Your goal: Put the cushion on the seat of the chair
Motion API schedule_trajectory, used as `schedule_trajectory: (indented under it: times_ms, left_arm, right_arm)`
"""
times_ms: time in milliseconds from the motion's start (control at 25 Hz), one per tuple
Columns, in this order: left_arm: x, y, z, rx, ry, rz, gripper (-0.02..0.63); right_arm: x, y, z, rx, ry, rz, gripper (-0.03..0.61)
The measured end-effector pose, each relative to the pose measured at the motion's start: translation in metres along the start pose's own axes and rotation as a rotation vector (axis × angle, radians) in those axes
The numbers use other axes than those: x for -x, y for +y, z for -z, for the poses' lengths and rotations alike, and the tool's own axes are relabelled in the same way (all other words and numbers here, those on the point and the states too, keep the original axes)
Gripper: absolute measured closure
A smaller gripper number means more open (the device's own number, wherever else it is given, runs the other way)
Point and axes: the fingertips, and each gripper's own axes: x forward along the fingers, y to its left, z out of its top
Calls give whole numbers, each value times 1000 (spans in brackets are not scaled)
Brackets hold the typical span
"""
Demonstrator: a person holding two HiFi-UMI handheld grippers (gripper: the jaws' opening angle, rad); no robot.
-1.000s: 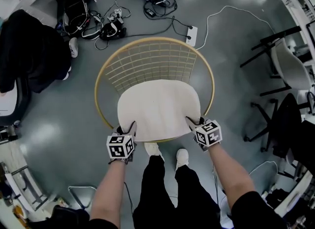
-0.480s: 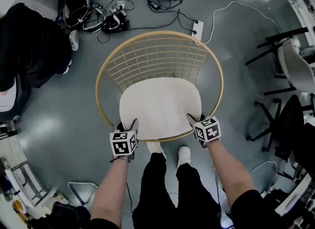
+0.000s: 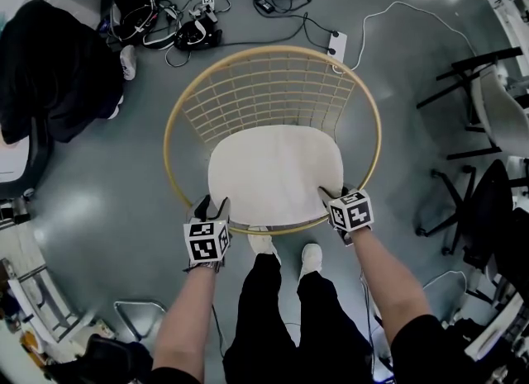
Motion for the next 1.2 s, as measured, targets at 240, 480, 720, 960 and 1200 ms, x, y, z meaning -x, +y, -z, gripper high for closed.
schedule_trajectory:
  times_ms: [240, 480, 720, 960, 1200]
  left_arm:
    - [3, -23, -4, -4, -37, 77, 396]
    - [11, -45, -4, -25, -50, 156, 400]
    - [19, -58, -2, -34, -62, 180, 407]
    - [32, -67, -4, -40, -80, 186, 416]
    - [64, -84, -17, -37, -117, 184, 430]
  right_arm:
    - [4, -9, -1, -5, -25, 52, 396]
    - [12, -13, -8, 11, -70, 129, 241]
    - [23, -20, -12, 67, -97, 226, 154]
    - [40, -9, -23, 90, -161, 187, 158]
    - [77, 10, -37, 75, -226, 125, 258]
